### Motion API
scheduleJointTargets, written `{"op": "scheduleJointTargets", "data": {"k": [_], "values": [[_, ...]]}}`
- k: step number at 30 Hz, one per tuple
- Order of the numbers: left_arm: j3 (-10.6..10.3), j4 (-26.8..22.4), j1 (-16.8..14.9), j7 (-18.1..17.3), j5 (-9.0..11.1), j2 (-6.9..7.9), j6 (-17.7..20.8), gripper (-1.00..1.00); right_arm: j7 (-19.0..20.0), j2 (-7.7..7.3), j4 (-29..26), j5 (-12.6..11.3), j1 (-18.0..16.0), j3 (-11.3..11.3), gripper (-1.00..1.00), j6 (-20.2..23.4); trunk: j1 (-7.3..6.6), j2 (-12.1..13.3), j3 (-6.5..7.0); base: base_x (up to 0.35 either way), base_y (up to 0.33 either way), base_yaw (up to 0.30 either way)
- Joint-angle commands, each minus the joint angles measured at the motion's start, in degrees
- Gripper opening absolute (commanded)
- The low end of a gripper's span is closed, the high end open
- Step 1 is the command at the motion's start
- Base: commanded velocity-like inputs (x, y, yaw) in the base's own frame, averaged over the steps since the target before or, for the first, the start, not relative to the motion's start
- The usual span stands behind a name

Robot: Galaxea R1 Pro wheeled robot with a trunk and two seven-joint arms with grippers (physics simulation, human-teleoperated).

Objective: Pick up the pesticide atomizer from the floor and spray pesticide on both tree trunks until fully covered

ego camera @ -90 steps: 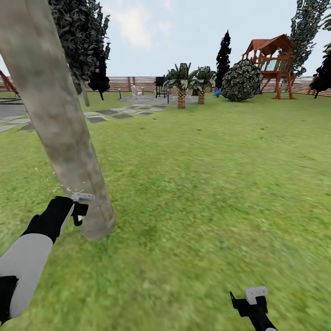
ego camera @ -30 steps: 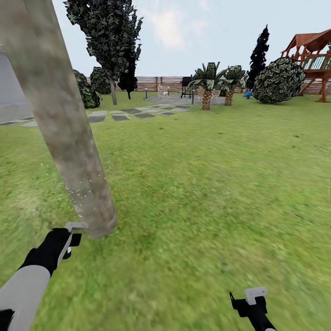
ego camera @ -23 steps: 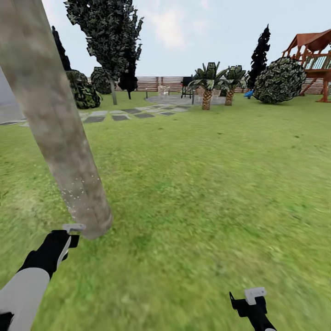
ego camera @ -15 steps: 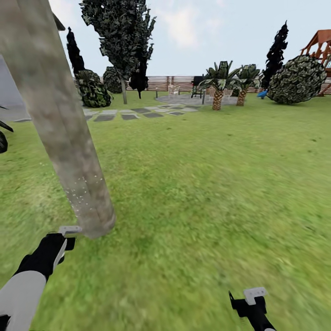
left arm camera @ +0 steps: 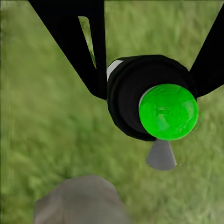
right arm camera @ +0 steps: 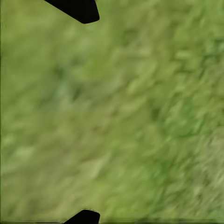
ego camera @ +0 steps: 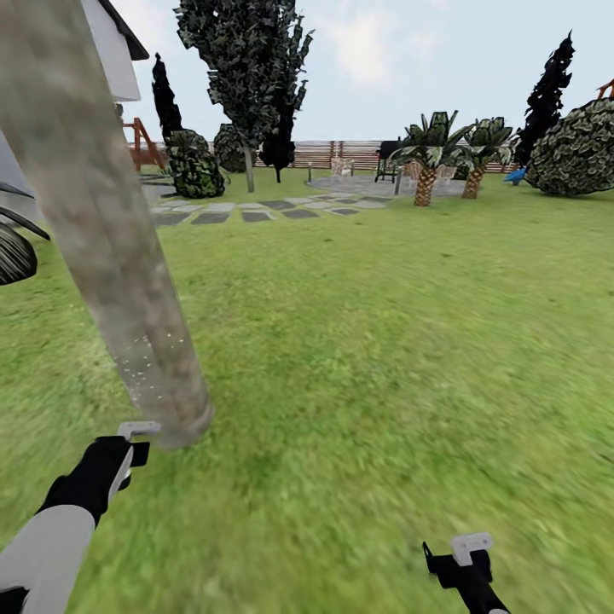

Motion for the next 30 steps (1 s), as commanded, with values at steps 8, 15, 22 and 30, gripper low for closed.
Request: {"op": "scheduleJointTargets", "data": {"k": [8,15,22,30], "values": [[0.00,-0.01,-0.01,0.01,-0.56,-0.35,0.01,-1.00,0.08,-0.08,-0.03,0.00,-0.01,0.00,1.00,0.00,0.00,0.00,0.00,0.175,-0.227,0.000],[0.08,-0.09,-0.02,0.01,-0.60,-0.33,0.01,-1.00,0.08,-0.02,-0.03,0.00,0.00,0.00,1.00,0.00,0.00,0.00,0.00,0.173,-0.228,0.000],[0.08,-0.10,-0.01,0.01,-0.60,-0.33,0.01,-1.00,0.08,0.00,-0.03,0.00,-0.02,0.00,1.00,0.00,0.00,0.00,0.00,0.168,-0.230,0.109],[0.29,-0.41,0.03,0.26,-0.74,-0.05,0.01,-1.00,0.08,0.00,-0.03,0.00,-0.04,0.00,1.00,0.00,0.00,0.00,0.00,0.143,-0.242,0.274]]}}
